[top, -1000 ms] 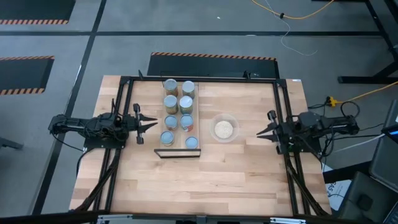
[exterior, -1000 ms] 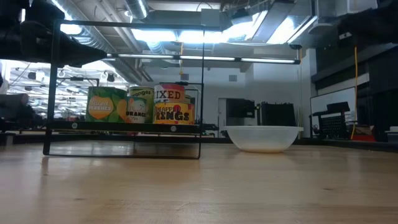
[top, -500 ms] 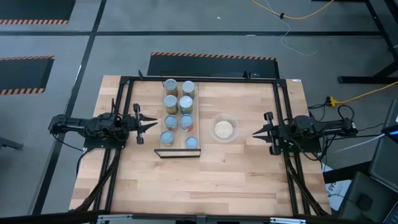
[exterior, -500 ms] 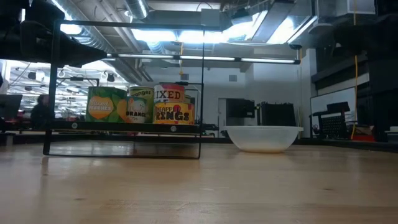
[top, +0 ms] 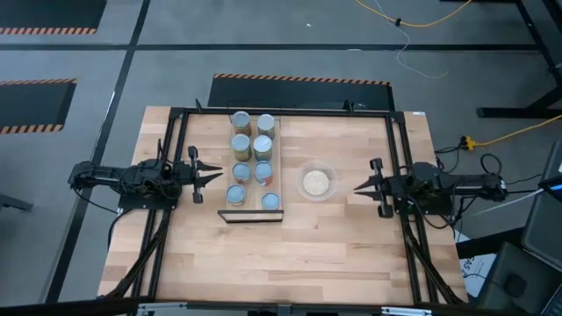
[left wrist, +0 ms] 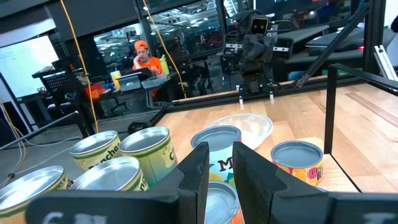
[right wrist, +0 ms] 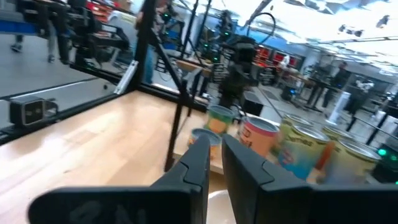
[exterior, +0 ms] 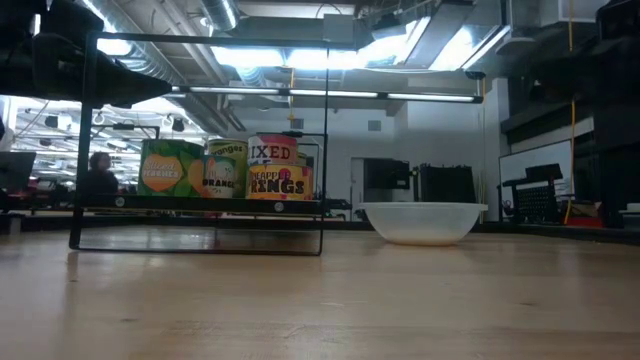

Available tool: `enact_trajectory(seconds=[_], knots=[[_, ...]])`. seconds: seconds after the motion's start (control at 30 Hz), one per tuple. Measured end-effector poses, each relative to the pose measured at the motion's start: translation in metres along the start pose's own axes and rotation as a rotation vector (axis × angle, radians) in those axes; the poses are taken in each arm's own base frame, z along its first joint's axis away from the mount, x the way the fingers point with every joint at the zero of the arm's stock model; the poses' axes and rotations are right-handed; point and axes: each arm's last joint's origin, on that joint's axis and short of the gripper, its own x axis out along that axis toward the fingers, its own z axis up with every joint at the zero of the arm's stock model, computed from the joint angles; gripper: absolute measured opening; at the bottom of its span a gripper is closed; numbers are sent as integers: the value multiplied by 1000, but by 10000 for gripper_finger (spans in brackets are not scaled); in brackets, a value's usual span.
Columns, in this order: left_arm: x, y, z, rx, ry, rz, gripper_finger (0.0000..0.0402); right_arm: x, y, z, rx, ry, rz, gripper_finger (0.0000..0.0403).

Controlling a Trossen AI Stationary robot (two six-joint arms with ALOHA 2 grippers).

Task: Pick and place cans onto a shelf
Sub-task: Return to Home Position

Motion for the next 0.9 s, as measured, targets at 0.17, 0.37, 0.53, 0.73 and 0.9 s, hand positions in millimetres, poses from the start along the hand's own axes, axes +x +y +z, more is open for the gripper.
enact_trajectory(seconds=[0.17,0.37,0.53,0.73,0.9], knots=[[0,0,0,0,0,0,64,0,-2,-1,-1,7,-24,48],[0,0,0,0,0,0,64,0,-3,-1,6,9,-30,48],[0,0,0,0,0,0,64,0,-3,-1,3,9,-31,48],[0,0,0,0,0,0,64,0,-3,-1,3,9,-31,48],[0,0,0,0,0,0,64,0,-3,-1,3,9,-31,48]])
